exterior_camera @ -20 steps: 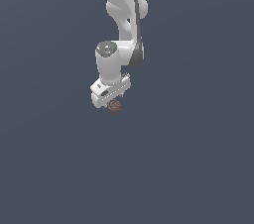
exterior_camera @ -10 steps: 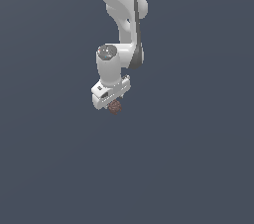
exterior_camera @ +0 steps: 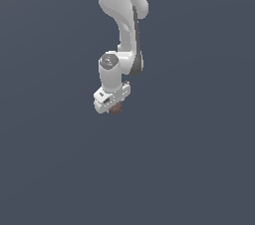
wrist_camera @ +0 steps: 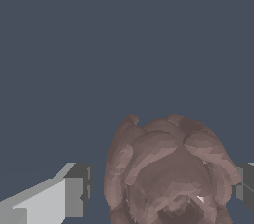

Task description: Pick up the object and move it to a goal position.

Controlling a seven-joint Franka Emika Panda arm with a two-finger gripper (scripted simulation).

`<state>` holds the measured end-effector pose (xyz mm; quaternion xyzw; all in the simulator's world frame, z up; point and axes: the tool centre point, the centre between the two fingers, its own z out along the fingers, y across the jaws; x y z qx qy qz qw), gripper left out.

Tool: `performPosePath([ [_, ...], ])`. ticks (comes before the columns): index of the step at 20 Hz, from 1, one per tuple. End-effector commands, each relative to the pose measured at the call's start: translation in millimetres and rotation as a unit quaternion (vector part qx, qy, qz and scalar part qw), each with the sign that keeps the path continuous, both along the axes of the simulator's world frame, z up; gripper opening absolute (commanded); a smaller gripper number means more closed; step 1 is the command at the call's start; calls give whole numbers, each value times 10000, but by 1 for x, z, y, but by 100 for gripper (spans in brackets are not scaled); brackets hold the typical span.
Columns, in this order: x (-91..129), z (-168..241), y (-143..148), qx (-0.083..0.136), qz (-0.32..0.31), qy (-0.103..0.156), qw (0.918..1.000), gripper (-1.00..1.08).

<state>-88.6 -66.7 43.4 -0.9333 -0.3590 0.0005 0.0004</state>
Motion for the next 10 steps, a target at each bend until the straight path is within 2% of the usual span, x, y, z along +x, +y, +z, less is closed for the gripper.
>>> performPosePath([
  [1,1,-2,0,-1,0,-6,10000,100],
  [2,1,-2,0,-1,0,-6,10000,-100],
  [10,1,-2,0,-1,0,-6,10000,-100],
])
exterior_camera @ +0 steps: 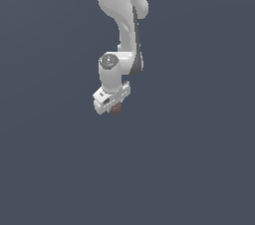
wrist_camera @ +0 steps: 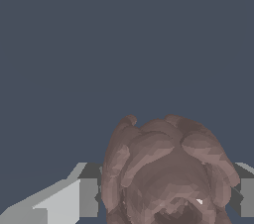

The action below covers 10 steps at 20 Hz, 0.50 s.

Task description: Pick up the object and move it to a goal position.

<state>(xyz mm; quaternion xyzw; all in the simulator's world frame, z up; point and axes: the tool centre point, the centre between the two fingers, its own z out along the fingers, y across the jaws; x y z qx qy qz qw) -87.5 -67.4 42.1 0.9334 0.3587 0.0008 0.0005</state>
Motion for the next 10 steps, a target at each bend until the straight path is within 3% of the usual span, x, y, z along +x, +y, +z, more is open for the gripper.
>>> performPosePath([
  [1,-1,-1,1,2,3,9,10000,-100],
  [10,11,5,-10,-1,3,0,10000,-100],
])
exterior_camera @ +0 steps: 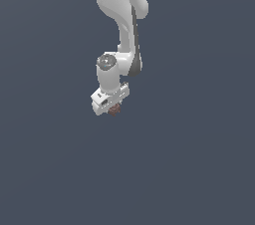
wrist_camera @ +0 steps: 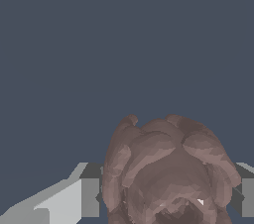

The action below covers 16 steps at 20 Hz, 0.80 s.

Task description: Pick up the object and move it to a goal position.

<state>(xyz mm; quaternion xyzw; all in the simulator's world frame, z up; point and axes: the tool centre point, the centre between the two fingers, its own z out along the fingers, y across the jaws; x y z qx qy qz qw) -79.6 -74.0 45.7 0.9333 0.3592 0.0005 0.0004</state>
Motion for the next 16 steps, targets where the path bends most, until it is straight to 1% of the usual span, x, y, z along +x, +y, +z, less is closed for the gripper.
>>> performPosePath([
  [1,6,3,-6,-1,-2,-3,10000,-100],
  [7,30,15,-27,2,-2,-2,10000,-100],
  [16,79,37,-70,5,-1,0,10000,-100],
])
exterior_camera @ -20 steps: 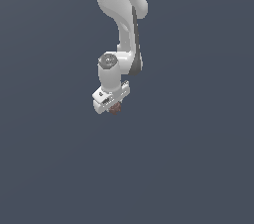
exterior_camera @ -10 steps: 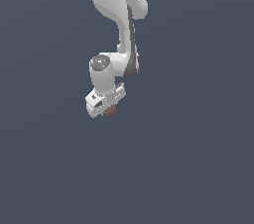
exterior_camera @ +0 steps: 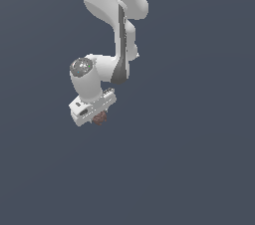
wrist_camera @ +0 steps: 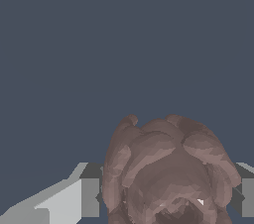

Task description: Pick up the object and move it to a goal position.

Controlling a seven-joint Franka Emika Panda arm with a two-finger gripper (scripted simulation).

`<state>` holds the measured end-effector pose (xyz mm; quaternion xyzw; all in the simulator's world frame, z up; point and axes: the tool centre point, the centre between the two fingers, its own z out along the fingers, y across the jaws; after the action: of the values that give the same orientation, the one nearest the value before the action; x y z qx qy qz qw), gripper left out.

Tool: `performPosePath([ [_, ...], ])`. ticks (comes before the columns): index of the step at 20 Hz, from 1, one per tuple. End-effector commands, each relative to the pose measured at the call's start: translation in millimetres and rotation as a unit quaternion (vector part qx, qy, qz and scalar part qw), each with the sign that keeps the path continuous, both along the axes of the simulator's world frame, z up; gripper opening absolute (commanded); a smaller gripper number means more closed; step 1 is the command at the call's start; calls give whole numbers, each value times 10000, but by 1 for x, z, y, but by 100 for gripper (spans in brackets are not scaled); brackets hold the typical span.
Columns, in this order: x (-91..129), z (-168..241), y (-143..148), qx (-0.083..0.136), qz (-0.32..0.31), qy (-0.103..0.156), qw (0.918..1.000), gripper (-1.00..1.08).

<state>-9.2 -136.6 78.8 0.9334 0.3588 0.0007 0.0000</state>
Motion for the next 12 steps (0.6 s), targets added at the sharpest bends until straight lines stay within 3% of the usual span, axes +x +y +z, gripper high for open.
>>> performPosePath([
  [1,13,6,-12,1,3,1,10000,-100],
  [12,64,29,-55,0,3,4,10000,-100],
])
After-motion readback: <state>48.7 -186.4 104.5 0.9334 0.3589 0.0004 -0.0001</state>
